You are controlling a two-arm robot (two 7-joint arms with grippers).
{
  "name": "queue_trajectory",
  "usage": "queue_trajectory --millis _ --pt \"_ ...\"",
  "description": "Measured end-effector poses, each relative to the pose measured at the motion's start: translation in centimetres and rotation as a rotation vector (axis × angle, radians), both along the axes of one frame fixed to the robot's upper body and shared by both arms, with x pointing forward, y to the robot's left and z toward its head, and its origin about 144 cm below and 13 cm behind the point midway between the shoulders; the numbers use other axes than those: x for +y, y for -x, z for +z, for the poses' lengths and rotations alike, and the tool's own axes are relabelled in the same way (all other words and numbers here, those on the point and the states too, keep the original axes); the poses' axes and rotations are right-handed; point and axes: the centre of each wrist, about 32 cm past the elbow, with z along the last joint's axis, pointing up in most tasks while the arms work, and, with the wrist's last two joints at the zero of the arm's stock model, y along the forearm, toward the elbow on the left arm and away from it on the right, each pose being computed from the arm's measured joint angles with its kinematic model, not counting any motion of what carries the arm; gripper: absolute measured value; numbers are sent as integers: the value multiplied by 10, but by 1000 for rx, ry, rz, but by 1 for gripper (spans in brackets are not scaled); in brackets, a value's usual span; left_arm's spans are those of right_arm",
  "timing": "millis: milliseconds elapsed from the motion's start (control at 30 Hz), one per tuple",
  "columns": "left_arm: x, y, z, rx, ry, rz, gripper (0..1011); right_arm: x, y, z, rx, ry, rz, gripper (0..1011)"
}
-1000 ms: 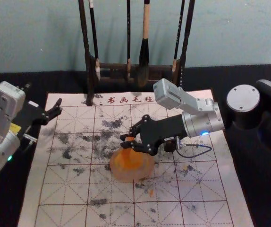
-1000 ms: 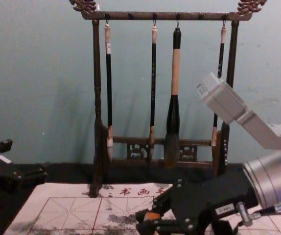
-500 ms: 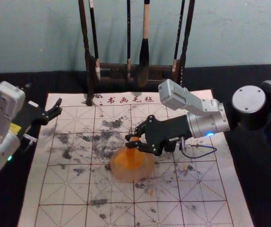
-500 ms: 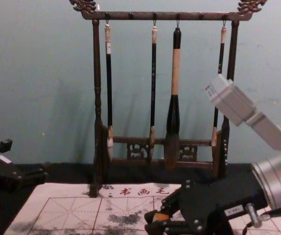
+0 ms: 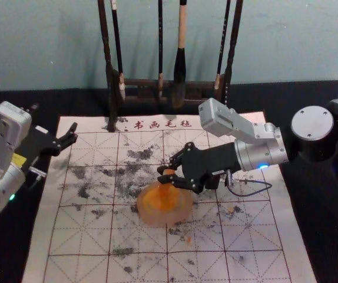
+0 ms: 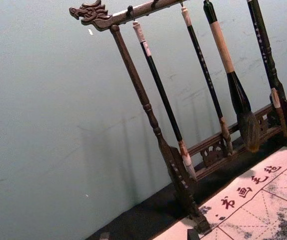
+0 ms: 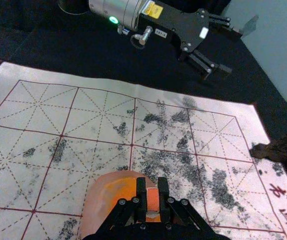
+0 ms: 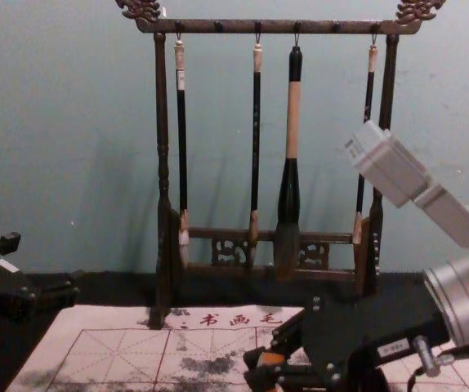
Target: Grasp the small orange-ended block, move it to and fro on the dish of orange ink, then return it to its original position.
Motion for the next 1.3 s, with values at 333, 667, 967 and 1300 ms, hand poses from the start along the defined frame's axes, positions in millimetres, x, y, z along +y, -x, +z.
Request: queue_trajectory --millis 333,667,967,1300 --pt "0 0 0 0 0 0 1001 -3 6 14 -35 -11 -2 133" --pt "0 0 0 0 0 0 1001 -16 17 31 -80 -47 -27 133" --pt "0 0 0 0 0 0 1001 -41 32 42 -107 -75 -83 133" --pt "0 0 0 0 0 0 1001 -66 51 44 -106 -58 -142 133"
